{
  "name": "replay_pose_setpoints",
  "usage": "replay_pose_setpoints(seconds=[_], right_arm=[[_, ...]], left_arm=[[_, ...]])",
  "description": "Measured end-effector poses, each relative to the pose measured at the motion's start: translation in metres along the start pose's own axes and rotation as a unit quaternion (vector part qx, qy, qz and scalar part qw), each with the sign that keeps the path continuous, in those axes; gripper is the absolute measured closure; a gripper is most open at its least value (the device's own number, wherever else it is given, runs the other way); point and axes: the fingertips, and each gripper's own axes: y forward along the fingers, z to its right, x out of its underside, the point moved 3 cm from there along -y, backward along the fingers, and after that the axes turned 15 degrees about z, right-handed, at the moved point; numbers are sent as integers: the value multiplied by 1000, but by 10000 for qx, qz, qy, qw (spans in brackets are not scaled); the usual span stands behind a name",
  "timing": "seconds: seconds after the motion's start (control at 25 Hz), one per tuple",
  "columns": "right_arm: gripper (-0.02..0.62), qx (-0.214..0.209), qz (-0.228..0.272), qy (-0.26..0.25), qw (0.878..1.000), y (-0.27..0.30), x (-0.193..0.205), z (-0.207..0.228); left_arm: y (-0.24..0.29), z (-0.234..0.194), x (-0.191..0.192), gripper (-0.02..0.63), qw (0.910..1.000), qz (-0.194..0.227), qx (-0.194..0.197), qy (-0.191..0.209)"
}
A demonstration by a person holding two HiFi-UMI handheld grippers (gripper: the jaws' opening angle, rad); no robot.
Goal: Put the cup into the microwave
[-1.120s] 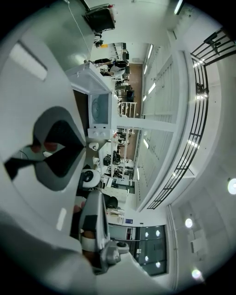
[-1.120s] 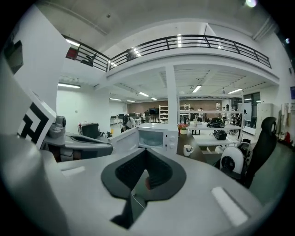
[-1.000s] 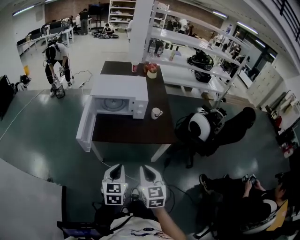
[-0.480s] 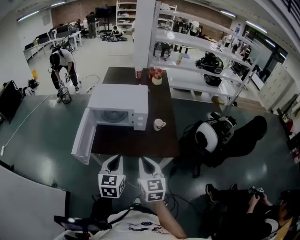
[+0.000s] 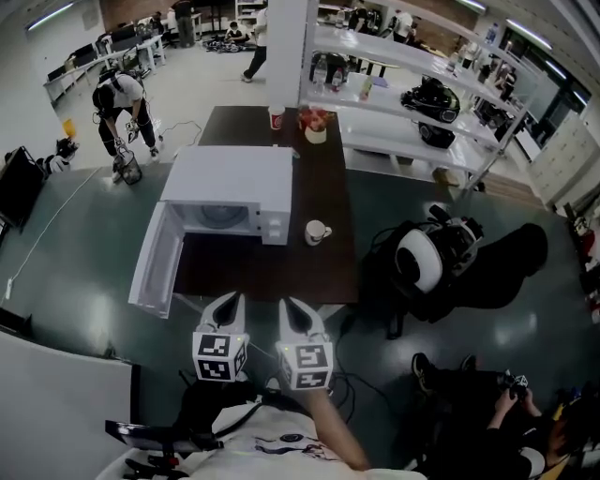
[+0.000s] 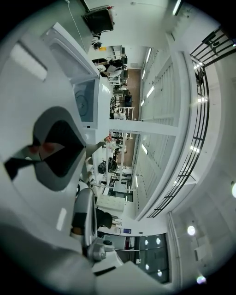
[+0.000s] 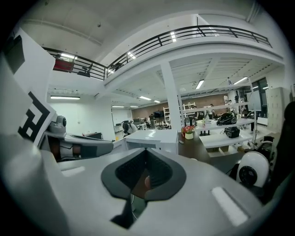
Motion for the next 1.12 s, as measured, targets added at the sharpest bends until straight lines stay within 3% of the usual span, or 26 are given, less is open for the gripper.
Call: replay_pose_setpoints(seconds=[0.32, 0.68, 1.12], right_arm=[[594, 17, -133, 0, 9999, 31, 5, 10], [594, 220, 91, -254, 9994, 95, -13, 28], [594, 78, -531, -168, 9984, 148, 25, 19]], left_arm=[[36, -16, 8, 606, 9998, -158, 25, -99], [108, -42, -8, 606, 9989, 69, 391, -257], [135, -83, 31, 606, 9961, -519, 483, -531]])
